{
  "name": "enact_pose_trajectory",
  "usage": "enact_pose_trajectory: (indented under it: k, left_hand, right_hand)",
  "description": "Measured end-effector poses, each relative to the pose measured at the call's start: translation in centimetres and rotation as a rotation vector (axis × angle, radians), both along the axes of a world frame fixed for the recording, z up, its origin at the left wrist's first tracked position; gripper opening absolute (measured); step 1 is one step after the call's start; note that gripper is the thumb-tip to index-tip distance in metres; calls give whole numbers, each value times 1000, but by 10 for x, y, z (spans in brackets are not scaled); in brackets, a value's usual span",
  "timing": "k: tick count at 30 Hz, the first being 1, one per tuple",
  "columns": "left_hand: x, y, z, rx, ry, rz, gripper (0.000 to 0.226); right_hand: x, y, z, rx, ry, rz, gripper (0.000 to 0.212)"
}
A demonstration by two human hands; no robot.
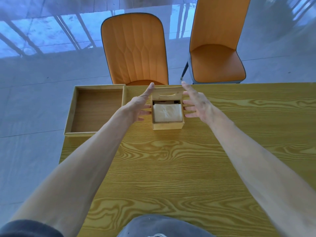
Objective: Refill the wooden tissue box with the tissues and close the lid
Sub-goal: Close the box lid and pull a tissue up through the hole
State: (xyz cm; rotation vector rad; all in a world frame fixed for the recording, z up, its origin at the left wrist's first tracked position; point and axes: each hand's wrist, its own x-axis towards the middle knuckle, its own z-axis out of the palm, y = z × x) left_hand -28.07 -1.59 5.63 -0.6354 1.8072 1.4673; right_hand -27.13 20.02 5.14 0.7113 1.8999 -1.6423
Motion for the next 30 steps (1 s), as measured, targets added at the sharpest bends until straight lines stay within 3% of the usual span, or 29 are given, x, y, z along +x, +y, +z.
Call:
enact_pose_trajectory:
  k: [6,15,30]
  left_hand:
    - [19,-4,-2,0,45,11,88]
    - [43,-9,-16,24,147,53,69]
    - [58,-4,-33,31,179,134,58]
  right_hand:
    - [17,1,-2,6,18,2,79]
    - [37,0,-8,65,66,9,50]
    - [51,0,-35,96,128,-55,57]
